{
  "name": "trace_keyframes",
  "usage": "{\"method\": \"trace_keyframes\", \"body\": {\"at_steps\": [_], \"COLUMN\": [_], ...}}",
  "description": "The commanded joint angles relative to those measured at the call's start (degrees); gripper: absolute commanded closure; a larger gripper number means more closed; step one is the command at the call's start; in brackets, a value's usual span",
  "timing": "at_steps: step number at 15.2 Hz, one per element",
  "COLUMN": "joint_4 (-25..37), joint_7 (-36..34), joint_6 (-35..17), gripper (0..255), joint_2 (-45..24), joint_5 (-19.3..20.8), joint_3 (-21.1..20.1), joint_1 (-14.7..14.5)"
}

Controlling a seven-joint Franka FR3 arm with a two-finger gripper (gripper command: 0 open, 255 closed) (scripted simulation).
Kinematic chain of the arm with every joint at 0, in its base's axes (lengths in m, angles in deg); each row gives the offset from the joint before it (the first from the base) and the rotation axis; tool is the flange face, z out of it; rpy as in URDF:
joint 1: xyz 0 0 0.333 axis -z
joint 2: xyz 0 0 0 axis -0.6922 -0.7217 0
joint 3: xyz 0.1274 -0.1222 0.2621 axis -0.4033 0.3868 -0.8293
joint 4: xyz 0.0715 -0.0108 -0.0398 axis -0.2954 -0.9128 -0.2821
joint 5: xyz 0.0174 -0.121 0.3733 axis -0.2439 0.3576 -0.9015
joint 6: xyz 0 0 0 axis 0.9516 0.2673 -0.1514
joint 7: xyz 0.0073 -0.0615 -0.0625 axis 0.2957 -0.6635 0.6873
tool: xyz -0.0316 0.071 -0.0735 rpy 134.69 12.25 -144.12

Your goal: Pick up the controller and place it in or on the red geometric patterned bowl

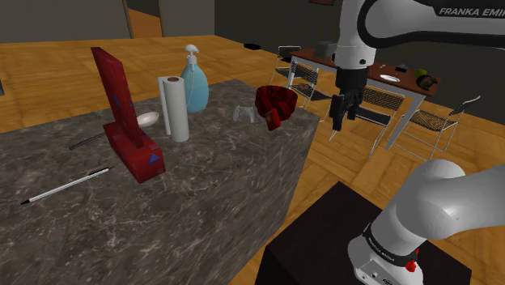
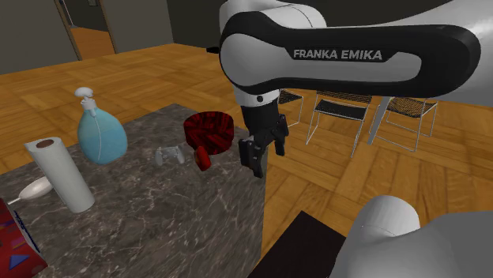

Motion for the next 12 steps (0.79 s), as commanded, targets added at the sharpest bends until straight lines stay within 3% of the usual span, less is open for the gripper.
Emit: {"method": "trace_keyframes", "body": {"at_steps": [1,12], "joint_4": [0.00,13.38], "joint_7": [0.00,12.33], "joint_6": [0.00,-12.20], "gripper": [0,0], "joint_2": [0.00,-24.37], "joint_5": [0.00,3.23], "joint_3": [0.00,2.23], "joint_1": [0.00,-2.72]}}
